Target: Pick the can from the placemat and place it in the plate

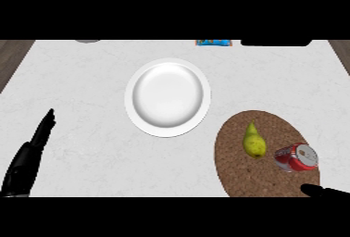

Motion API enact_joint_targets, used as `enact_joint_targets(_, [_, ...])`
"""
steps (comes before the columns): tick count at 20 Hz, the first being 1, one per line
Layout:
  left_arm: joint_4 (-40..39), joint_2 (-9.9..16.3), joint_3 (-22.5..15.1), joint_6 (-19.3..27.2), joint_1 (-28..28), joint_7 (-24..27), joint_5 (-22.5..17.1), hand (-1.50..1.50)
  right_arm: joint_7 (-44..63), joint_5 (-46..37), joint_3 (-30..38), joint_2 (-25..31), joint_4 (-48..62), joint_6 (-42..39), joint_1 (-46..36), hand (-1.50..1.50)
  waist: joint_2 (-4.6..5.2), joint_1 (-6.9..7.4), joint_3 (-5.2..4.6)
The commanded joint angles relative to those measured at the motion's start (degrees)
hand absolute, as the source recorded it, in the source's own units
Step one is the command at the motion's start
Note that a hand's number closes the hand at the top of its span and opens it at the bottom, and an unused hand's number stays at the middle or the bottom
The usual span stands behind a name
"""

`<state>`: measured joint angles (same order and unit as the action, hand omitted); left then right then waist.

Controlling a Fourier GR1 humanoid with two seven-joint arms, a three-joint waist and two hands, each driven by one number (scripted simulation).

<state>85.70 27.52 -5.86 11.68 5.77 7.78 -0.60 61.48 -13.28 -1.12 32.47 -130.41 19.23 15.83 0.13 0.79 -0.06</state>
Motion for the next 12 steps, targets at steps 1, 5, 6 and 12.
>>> enact_joint_targets(1, [-0.9,-0.7,0.8,-0.4,1.0,1.8,0.5,0.00,3.8,5.0,0.9,2.2,5.6,-6.6,-4.4,-1.50,-0.02,-0.18,0.04])
enact_joint_targets(5, [-2.4,-1.4,2.0,-1.5,-1.0,1.5,1.5,0.00,-3.8,6.3,0.6,-0.2,10.0,-8.5,-3.0,-1.50,-0.13,-0.78,0.07])
enact_joint_targets(6, [-1.3,0.6,4.3,-3.8,-1.4,-0.1,-0.2,0.00,-4.5,4.0,-1.0,-1.7,11.3,-7.6,-3.3,-1.50,-0.13,-0.69,0.07])
enact_joint_targets(12, [-0.7,-3.2,4.3,-3.5,1.0,1.9,2.9,0.00,-5.2,3.6,-2.6,-6.0,14.2,-10.8,-5.7,-1.50,-0.15,-0.69,0.06])
